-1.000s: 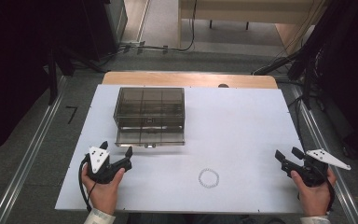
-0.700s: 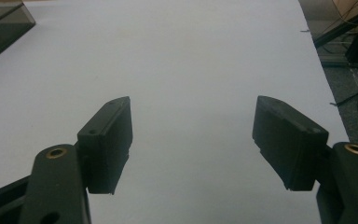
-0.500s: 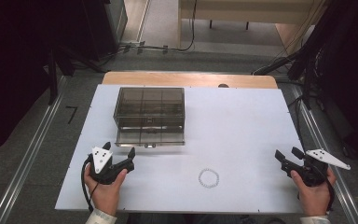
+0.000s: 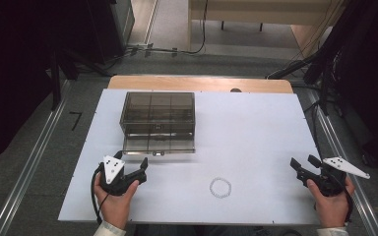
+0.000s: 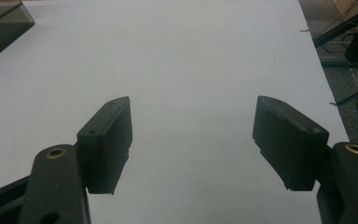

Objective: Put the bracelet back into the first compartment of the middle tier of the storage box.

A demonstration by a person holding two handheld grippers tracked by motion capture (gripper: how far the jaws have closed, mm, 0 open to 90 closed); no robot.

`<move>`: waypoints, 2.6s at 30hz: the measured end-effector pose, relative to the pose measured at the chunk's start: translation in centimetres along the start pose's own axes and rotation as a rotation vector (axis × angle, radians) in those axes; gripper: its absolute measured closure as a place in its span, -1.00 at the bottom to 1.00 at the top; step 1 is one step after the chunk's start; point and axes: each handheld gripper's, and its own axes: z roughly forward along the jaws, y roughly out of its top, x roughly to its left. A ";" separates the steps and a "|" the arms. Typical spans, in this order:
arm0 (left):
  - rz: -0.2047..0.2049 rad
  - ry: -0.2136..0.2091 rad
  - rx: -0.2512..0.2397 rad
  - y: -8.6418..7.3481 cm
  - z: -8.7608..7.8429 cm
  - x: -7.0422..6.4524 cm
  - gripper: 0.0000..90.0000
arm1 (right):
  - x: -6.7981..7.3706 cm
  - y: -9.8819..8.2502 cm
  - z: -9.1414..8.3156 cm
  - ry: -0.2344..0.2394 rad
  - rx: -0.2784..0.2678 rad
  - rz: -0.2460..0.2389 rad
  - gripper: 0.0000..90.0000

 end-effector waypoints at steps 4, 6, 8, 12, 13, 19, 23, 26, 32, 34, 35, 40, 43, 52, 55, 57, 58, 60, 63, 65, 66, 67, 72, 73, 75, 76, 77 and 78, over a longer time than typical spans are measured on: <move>0.004 -0.005 0.001 0.0 0.0 -0.2 -0.72 | 0.0 0.0 0.0 0.001 -0.001 -0.004 -0.40; 0.007 -0.010 0.004 0.0 0.0 -0.3 -0.72 | 0.0 0.0 0.0 0.000 0.000 -0.002 -0.40; 0.009 -0.014 0.004 0.0 0.1 -0.4 -0.72 | 0.0 0.0 0.0 0.001 -0.001 -0.004 -0.40; 0.013 -0.022 0.009 -0.1 0.1 -0.7 -0.72 | 0.0 0.0 0.0 0.001 -0.001 -0.004 -0.40; 0.015 -0.026 0.011 -0.1 0.1 -0.7 -0.72 | 0.0 0.0 0.0 0.001 -0.002 -0.004 -0.40; 0.026 -0.041 0.017 -0.1 0.2 -1.3 -0.72 | 0.0 0.0 0.0 0.001 -0.002 -0.004 -0.40; 0.034 -0.056 0.022 -0.2 0.3 -1.8 -0.72 | 0.1 0.0 0.0 0.003 0.002 0.000 -0.40; 0.035 -0.066 0.026 -0.3 0.4 -2.2 -0.72 | 0.0 0.0 0.0 0.001 -0.003 -0.003 -0.40; 0.049 -0.087 0.034 -0.3 0.5 -3.0 -0.72 | 0.1 0.0 0.0 0.002 -0.002 -0.001 -0.40; 0.054 -0.095 0.038 -0.4 0.6 -3.1 -0.72 | 0.0 0.0 0.0 0.003 -0.002 -0.001 -0.40; 0.054 -0.096 0.041 -0.4 0.6 -3.2 -0.72 | 0.0 0.0 0.0 0.003 -0.002 -0.001 -0.40; 0.058 -0.102 0.048 -0.4 0.7 -3.3 -0.72 | 0.0 0.0 -0.1 -0.002 -0.006 -0.002 -0.40; 0.063 -0.107 0.050 -0.4 0.8 -3.4 -0.72 | 0.0 0.0 0.0 -0.001 -0.005 -0.002 -0.40; 0.066 -0.129 0.061 -0.5 1.1 -4.1 -0.72 | 0.0 0.0 0.0 0.001 -0.002 -0.003 -0.40; 0.068 -0.136 0.067 -0.5 1.2 -4.4 -0.72 | 0.1 0.1 0.0 -0.001 -0.002 -0.009 -0.40; 0.073 -0.143 0.073 -0.5 1.3 -4.6 -0.72 | 0.1 0.0 0.1 0.000 -0.001 -0.011 -0.40; 0.076 -0.145 0.071 -0.6 1.3 -4.7 -0.72 | 0.1 0.1 0.1 0.001 0.000 -0.011 -0.40; 0.081 -0.150 0.075 -0.6 1.4 -4.9 -0.72 | 0.1 0.1 0.1 0.001 -0.003 -0.011 -0.40; 0.085 -0.156 0.077 -0.6 1.5 -5.3 -0.72 | 0.1 0.1 0.1 -0.001 -0.002 -0.011 -0.40; 0.089 -0.161 0.075 -0.6 1.5 -5.4 -0.72 | 0.1 0.1 0.1 0.000 -0.003 -0.009 -0.40; 0.085 -0.164 0.076 -0.6 1.5 -5.5 -0.72 | 0.1 0.1 0.1 0.000 -0.003 -0.010 -0.40; 0.087 -0.165 0.077 -0.6 1.6 -5.6 -0.72 | 0.1 0.1 0.1 0.000 -0.002 -0.011 -0.40; 0.097 -0.173 0.078 -0.6 1.7 -6.0 -0.72 | 0.1 0.1 0.1 0.003 -0.003 -0.009 -0.40; 0.098 -0.177 0.080 -0.6 1.7 -6.1 -0.72 | 0.1 0.1 0.1 0.003 -0.003 -0.008 -0.40; 0.105 -0.185 0.083 -0.7 1.8 -6.4 -0.72 | 0.1 0.1 0.1 0.003 -0.004 -0.012 -0.40; 0.105 -0.185 0.083 -0.7 1.8 -6.4 -0.72 | 0.1 0.1 0.1 0.003 -0.004 -0.012 -0.40; 0.105 -0.190 0.084 -0.7 1.8 -6.6 -0.72 | 0.1 0.1 0.1 0.005 -0.003 -0.010 -0.40; 0.105 -0.190 0.084 -0.7 1.8 -6.6 -0.72 | 0.1 0.1 0.1 0.005 -0.003 -0.010 -0.40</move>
